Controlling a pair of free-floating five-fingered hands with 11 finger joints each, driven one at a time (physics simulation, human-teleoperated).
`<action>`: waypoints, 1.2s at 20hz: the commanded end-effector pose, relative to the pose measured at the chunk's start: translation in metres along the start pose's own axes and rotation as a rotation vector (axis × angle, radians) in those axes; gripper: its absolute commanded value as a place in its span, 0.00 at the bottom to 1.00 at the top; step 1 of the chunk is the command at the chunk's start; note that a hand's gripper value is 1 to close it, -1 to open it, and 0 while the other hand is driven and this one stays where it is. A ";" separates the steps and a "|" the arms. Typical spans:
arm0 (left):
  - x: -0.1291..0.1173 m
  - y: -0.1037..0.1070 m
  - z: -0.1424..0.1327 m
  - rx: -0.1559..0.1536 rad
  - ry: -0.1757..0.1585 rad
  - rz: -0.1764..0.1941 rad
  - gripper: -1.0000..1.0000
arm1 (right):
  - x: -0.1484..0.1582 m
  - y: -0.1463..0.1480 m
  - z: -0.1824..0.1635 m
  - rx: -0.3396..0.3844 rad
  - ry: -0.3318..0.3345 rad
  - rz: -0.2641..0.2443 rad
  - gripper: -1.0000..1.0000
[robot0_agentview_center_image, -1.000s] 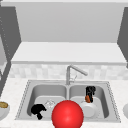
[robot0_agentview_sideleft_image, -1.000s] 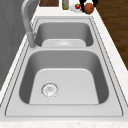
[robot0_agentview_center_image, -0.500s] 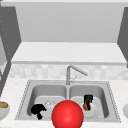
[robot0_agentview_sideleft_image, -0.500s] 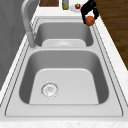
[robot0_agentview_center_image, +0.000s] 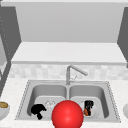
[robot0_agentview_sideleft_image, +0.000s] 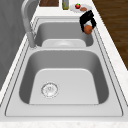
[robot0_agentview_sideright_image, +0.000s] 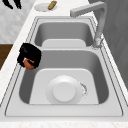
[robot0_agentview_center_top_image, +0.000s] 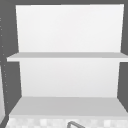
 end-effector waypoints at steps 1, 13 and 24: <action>0.000 0.000 0.000 0.000 0.000 0.000 0.50 | -0.005 0.002 -0.016 -0.044 0.017 -0.030 1.00; 0.000 0.000 0.000 0.000 0.000 0.000 0.50 | -0.014 0.021 -0.071 -0.063 0.008 -0.006 1.00; 0.000 0.000 0.000 0.000 0.000 0.000 0.50 | -0.015 0.036 -0.153 -0.090 0.028 -0.011 1.00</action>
